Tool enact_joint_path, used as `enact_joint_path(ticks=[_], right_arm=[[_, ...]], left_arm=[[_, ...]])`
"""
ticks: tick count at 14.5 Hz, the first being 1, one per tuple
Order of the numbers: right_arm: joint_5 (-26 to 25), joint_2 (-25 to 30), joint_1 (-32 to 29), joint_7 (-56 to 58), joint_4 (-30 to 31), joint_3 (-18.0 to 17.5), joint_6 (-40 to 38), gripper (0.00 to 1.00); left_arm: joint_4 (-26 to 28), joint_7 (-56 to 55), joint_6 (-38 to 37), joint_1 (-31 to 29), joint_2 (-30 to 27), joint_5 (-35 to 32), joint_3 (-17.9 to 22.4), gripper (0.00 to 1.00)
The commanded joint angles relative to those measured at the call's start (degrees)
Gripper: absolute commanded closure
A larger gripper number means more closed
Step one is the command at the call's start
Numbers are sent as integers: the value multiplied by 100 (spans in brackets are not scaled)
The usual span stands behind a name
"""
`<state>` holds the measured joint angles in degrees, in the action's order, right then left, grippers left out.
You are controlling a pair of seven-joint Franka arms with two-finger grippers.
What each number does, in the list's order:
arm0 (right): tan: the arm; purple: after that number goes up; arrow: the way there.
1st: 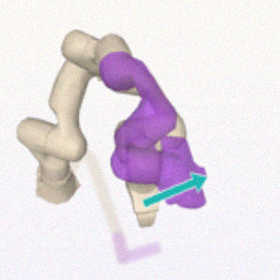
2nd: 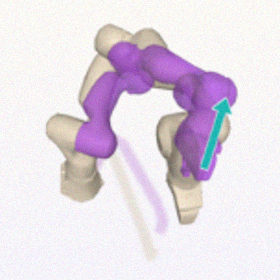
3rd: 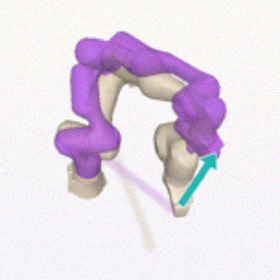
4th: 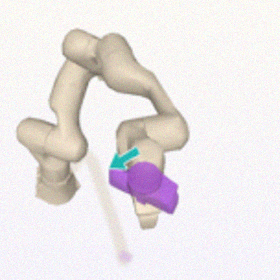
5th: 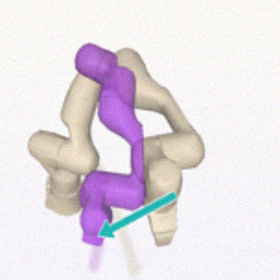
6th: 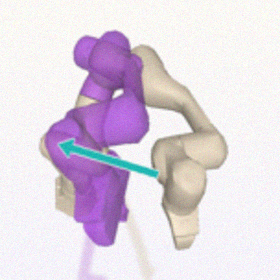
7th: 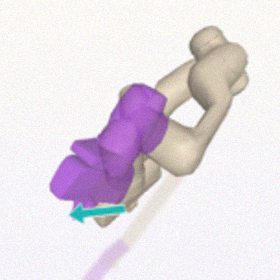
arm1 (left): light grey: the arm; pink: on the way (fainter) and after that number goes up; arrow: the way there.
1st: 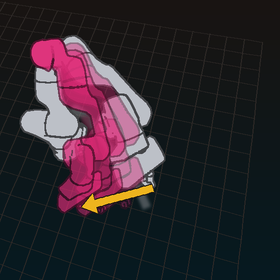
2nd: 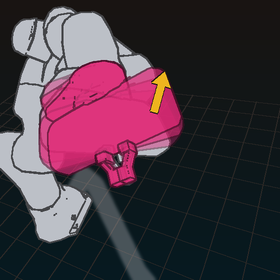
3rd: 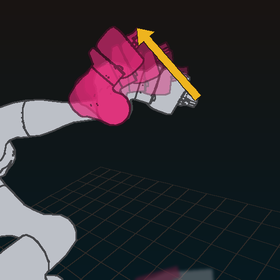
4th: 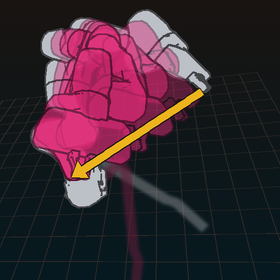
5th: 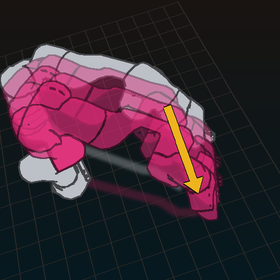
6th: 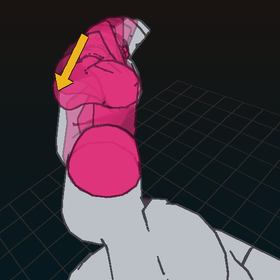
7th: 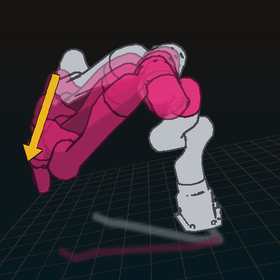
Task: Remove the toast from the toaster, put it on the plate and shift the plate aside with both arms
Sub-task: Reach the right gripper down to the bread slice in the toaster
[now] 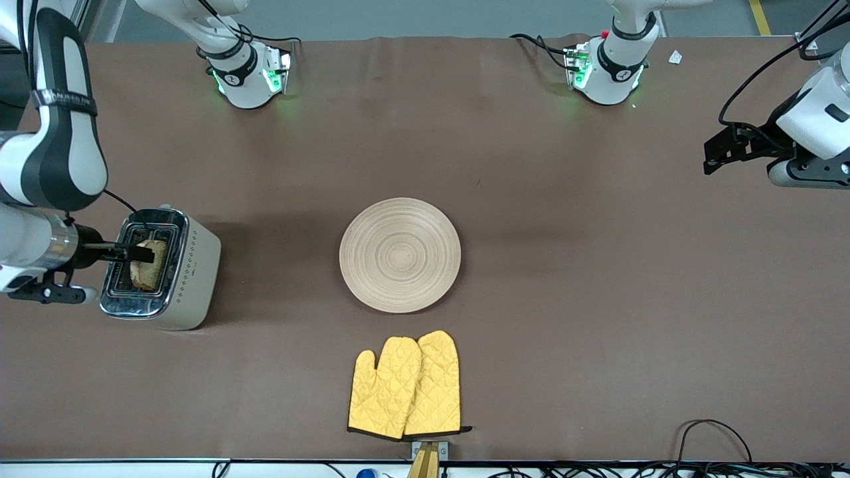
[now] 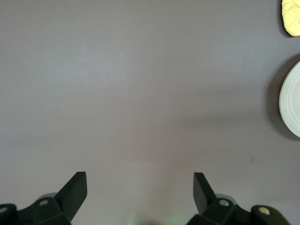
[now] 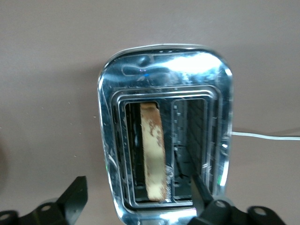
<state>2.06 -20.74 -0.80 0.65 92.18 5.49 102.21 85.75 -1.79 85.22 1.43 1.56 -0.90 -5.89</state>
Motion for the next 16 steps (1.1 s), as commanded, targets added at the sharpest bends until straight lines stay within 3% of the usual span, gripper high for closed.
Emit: enact_joint_path(ticks=[1,8,11,16], right_arm=[[269,-149,-184,337,19,-22,201,16],[260,-238,-210,612,45,-13,176,77],[199,-177,-219,621,-86,-13,-60,90],[181,219,-193,638,-867,-57,-1254,91]], left_arm=[[-102,29,-93,6,37,11,9,0],[-120,47,-93,-3,28,20,9,0],[-111,38,-93,-11,37,20,9,0],[-120,73,-93,-11,46,20,9,0]])
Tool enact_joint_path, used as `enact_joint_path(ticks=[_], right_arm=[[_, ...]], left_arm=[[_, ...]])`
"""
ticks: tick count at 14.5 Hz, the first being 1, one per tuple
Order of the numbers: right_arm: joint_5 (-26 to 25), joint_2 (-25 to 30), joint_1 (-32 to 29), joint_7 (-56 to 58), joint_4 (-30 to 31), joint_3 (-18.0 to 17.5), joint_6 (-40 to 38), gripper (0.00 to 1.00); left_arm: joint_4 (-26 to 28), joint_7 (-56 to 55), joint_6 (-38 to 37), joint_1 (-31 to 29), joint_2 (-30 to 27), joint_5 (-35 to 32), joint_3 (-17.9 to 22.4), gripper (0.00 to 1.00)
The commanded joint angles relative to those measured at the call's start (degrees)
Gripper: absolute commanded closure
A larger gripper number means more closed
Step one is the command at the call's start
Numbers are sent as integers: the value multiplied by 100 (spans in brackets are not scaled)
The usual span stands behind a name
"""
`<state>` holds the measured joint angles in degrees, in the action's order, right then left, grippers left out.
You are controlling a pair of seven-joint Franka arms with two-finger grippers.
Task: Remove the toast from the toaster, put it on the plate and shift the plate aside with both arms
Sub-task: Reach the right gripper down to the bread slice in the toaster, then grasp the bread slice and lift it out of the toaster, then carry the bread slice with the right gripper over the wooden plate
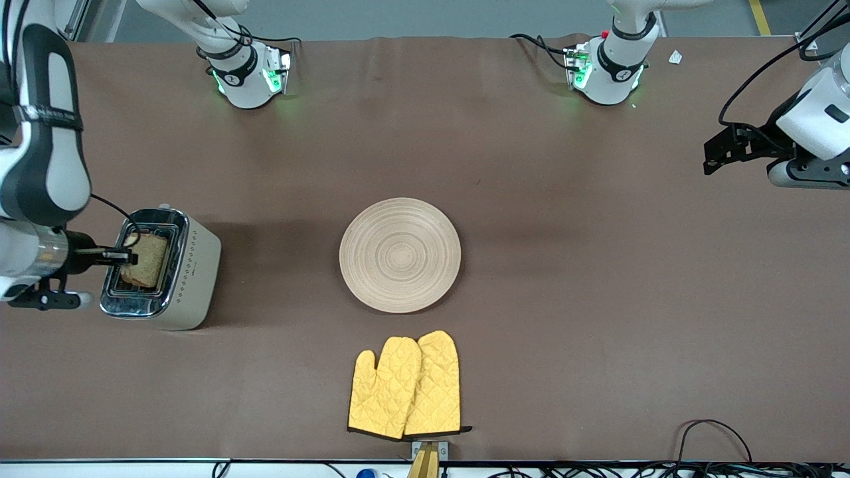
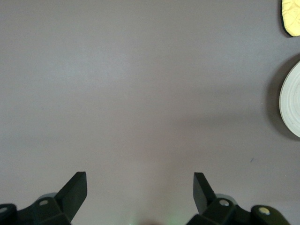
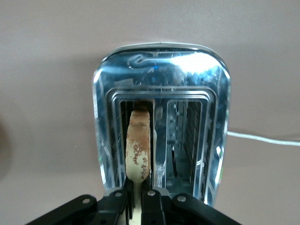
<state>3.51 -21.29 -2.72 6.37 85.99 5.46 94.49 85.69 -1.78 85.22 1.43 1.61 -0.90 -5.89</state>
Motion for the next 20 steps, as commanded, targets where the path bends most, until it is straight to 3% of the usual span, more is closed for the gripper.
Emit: enact_joint_path(ticks=[1,4,8,11,14,20], right_arm=[[36,283,52,22,-450,-62,-788,91],[124,284,219,-66,-777,-115,-1178,90],[115,231,236,-1775,-751,-1167,-916,90],[98,30,246,-3199,-716,-2055,-319,90],[106,-339,289,-4193,-576,-2688,410,89],[106,-972,729,-5257,-206,-3216,2106,89]], left_arm=[[-106,47,-93,-11,41,20,9,0],[-106,38,-93,-11,41,11,9,0],[-106,64,-93,-20,41,11,9,0],[-106,73,-93,-20,85,11,9,0],[-97,99,-93,-20,102,11,9,0],[-79,108,-75,-20,278,11,9,0]])
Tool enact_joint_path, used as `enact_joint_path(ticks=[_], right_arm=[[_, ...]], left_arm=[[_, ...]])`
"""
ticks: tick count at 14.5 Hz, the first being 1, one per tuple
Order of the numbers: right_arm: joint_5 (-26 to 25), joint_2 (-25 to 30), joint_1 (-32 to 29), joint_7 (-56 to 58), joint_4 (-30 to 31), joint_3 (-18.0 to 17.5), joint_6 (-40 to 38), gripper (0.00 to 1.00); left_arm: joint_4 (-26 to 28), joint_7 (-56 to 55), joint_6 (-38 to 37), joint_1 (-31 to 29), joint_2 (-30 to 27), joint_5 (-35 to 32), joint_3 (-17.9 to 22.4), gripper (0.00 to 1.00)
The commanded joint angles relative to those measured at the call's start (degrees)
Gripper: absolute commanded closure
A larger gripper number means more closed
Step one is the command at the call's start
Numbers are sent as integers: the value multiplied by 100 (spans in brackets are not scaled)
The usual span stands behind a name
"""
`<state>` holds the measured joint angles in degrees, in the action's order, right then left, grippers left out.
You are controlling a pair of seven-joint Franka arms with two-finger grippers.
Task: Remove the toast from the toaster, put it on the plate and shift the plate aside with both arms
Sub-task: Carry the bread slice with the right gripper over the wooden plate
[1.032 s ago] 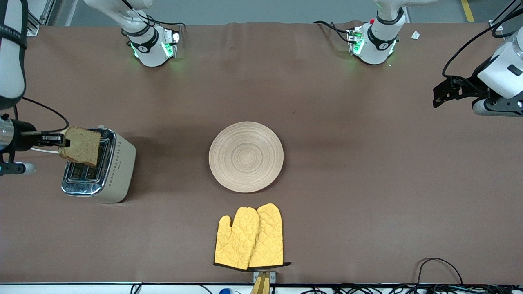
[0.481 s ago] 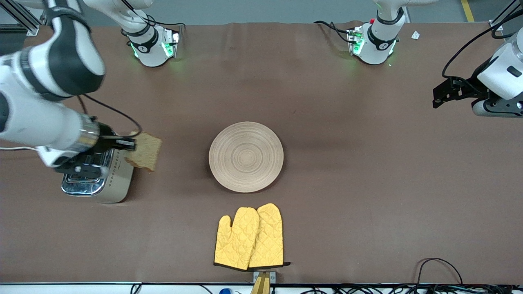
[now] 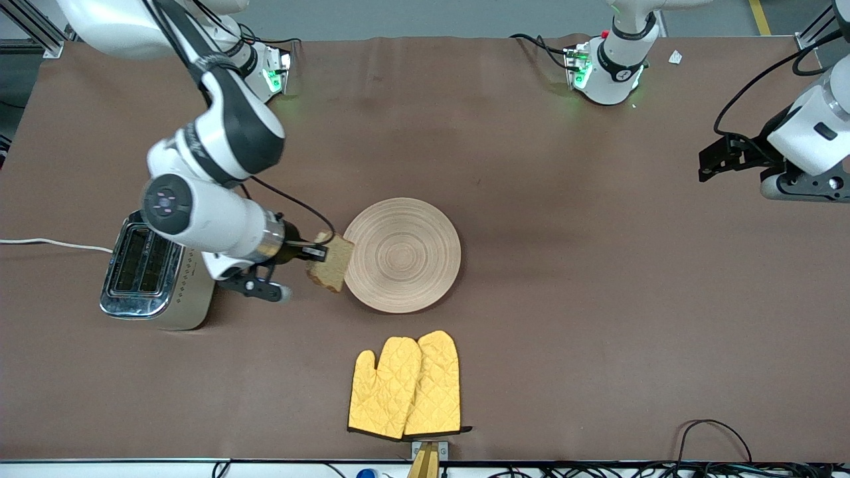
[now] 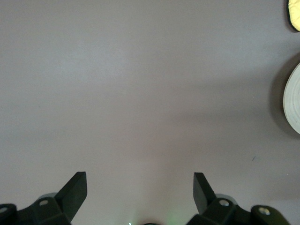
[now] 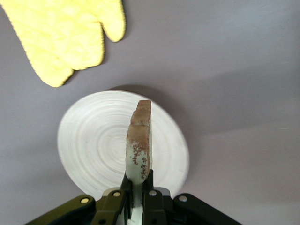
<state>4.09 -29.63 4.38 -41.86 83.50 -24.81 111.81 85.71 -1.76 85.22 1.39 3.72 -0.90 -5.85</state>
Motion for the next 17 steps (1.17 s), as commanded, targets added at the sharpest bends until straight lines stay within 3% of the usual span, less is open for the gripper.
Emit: enact_joint_path(ticks=[1,3,5,7,9,12,15,17], right_arm=[[48,-270,28,-690,44,-313,629,88],[48,-463,80,-1016,52,-437,956,82],[31,-526,133,-1053,140,-437,992,59],[39,-526,125,-1053,149,-437,957,0],[48,-517,116,-1053,105,-437,922,0],[-31,-386,64,-974,61,-428,895,0],[-399,-69,-138,-773,0,-367,668,0],[-567,80,-209,-72,-184,-78,151,0]], left_arm=[[-72,97,-75,-16,93,20,5,0],[-63,114,-67,-69,172,90,5,0],[-63,123,47,-104,330,108,-3,0],[-63,132,179,-122,479,421,-3,0],[-54,167,258,-349,655,1116,-3,0],[-28,289,609,-377,954,1618,-3,0],[190,1411,1162,-499,1384,2355,-3,0],[454,2027,1531,-517,1648,2952,-3,0]])
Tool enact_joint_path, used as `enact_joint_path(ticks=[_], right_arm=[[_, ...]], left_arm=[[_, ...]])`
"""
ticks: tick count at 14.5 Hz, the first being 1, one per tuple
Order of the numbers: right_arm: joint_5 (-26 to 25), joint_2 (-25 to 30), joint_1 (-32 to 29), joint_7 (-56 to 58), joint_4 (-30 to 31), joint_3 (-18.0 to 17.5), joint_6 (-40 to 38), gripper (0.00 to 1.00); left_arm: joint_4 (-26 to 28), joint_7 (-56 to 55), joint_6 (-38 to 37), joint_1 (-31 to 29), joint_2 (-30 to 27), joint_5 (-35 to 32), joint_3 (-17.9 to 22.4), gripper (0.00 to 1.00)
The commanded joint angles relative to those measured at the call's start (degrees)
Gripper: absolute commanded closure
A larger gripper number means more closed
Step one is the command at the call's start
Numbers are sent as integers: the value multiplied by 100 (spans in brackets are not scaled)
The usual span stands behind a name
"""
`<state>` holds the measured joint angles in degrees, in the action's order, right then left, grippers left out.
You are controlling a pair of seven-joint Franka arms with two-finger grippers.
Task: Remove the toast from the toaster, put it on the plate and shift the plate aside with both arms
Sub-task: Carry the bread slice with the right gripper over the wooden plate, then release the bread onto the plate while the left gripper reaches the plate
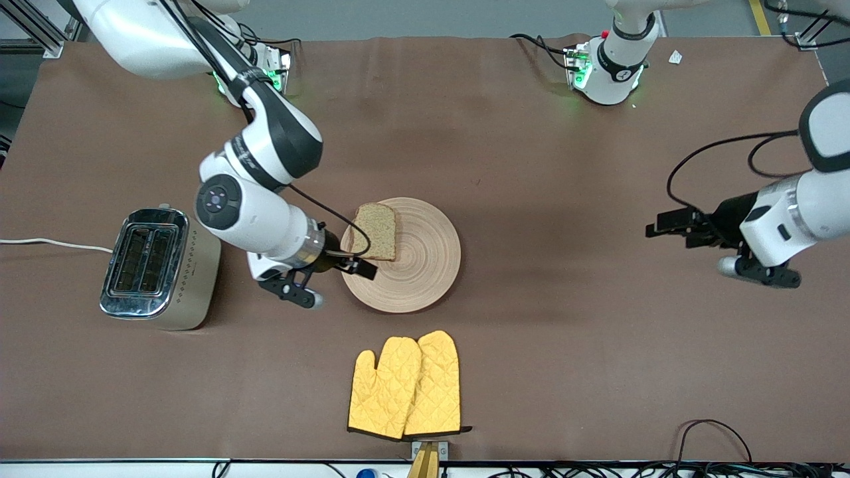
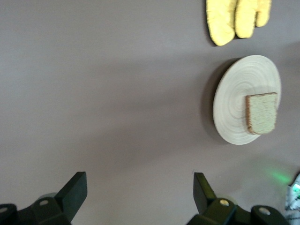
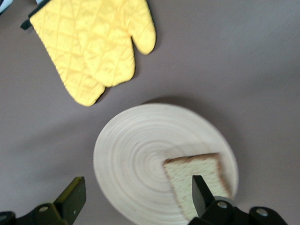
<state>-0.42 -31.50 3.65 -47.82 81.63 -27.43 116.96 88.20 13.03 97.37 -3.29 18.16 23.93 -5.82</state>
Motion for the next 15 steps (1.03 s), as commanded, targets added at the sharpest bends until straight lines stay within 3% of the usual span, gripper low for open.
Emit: enact_joint_path(ticks=[1,4,8,15], right_arm=[[-90,389,-136,998,-102,498,-680,0],[-29,855,-136,2457,-147,1342,-1551,0],[103,1338,-127,3121,-112,2283,-2194,0],[446,2296,74,4262,213,3628,-2599,0]], left_arm=[[380,987,570,-67,406,838,-7,0],[452,2121,845,-76,1082,1884,-7,0],[444,2985,977,-6,1874,2904,-60,5],[452,3557,1345,828,2534,4153,-174,34]])
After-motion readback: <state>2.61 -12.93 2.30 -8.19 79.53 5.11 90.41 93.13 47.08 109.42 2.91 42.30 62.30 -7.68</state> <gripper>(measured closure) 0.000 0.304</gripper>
